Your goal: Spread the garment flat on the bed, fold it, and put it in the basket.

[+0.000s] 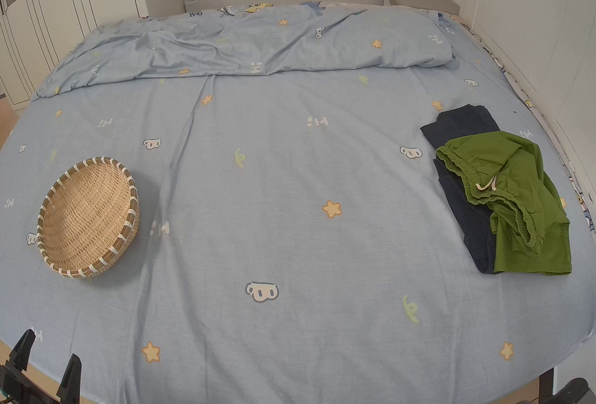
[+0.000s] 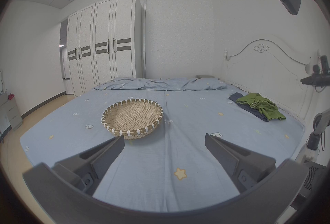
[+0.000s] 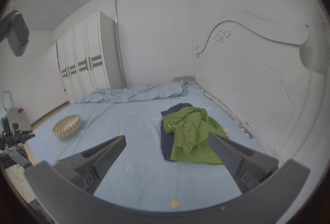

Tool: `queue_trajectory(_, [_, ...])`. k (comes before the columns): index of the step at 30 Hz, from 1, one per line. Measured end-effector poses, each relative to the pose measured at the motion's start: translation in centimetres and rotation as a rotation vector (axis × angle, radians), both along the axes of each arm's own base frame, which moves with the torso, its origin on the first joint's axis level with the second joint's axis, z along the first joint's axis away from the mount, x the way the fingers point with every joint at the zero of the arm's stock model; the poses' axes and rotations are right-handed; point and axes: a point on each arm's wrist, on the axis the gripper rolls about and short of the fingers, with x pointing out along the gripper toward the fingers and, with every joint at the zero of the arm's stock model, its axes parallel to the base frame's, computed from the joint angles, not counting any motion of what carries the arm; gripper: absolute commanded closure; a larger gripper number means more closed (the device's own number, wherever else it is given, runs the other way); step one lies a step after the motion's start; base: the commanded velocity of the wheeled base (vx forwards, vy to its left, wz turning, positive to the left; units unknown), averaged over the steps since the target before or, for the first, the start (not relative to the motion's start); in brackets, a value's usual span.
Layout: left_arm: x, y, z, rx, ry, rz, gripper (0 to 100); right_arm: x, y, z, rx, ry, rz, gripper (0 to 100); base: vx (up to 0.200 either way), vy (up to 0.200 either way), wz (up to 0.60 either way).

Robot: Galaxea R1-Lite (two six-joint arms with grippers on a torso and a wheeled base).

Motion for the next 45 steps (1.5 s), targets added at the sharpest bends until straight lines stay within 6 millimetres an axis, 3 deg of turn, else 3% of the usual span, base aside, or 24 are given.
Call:
queue_trajectory(7, [0.0,0.0,0.0,0.0,0.0,0.0,0,5.6,0.2,3.0,-0.103,0.203,-0.025,0,0.0,0.0,0.0])
queue_trajectory(13, [0.0,0.0,0.0,0.0,0.0,0.0,0,12.0,0.7,4.2,-0.183,0.383,-0.062,0,0.0,0.0,0.0])
queue_trajectory(19, [0.0,0.0,0.0,0.0,0.0,0.0,0,19.3,2.4,3.5,-0.279,0.547,-0.069,0,0.0,0.0,0.0])
queue_trajectory(26, [0.0,0.0,0.0,0.0,0.0,0.0,0,26.0,4.8,1.7,-0.391,0.633,-0.089,0,0.0,0.0,0.0])
queue_trajectory(34, [0.0,0.0,0.0,0.0,0.0,0.0,0,30.1,6.6,0.0,-0.473,0.672,-0.153,0,0.0,0.0,0.0])
queue_trajectory(45, [0.0,0.0,0.0,0.0,0.0,0.0,0,33.6,5.8,-1.7,-0.505,0.713,-0.288,0,0.0,0.0,0.0])
